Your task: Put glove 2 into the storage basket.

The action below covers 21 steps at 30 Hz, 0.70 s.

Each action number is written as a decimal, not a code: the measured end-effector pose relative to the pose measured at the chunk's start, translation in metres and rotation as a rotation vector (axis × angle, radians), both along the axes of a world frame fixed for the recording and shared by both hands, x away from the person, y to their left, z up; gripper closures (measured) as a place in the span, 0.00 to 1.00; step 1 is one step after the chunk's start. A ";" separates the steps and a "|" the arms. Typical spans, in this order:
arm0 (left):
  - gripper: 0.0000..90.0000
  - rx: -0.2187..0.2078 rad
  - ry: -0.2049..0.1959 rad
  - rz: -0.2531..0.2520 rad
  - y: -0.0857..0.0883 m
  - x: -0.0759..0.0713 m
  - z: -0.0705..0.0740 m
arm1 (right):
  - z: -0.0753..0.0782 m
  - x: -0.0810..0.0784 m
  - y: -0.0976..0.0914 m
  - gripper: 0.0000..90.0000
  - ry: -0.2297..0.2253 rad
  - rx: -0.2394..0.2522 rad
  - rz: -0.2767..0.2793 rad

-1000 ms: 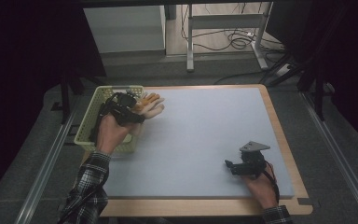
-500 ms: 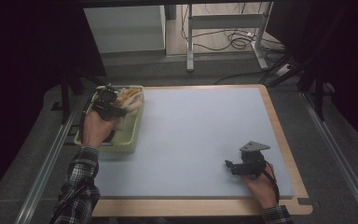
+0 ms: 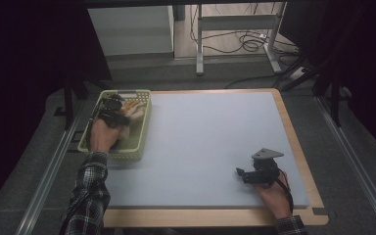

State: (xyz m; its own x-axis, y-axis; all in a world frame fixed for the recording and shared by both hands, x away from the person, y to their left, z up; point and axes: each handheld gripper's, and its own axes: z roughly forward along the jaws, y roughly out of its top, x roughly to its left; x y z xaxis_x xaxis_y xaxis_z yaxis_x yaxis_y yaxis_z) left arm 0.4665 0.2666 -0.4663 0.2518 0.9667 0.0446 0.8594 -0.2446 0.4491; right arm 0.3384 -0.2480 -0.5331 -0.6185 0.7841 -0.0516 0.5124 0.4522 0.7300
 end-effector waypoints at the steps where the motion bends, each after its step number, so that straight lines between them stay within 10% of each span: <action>1: 0.58 0.001 0.008 -0.003 -0.003 0.002 -0.004 | 0.000 0.000 0.000 0.17 0.000 0.000 0.000; 11: 0.54 -0.013 0.095 -0.036 -0.023 0.023 -0.030 | 0.000 0.000 0.000 0.17 -0.001 0.000 0.001; 21: 0.19 -0.089 0.126 -0.065 -0.011 0.016 -0.028 | 0.000 0.000 0.000 0.17 -0.001 0.000 0.001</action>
State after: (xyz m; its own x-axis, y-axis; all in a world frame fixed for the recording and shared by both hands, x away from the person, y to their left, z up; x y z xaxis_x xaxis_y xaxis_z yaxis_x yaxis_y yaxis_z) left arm 0.4823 0.2552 -0.4947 0.3126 0.9468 -0.0761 0.8937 -0.2660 0.3614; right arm 0.3385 -0.2481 -0.5332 -0.6193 0.7834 -0.0524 0.5110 0.4529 0.7306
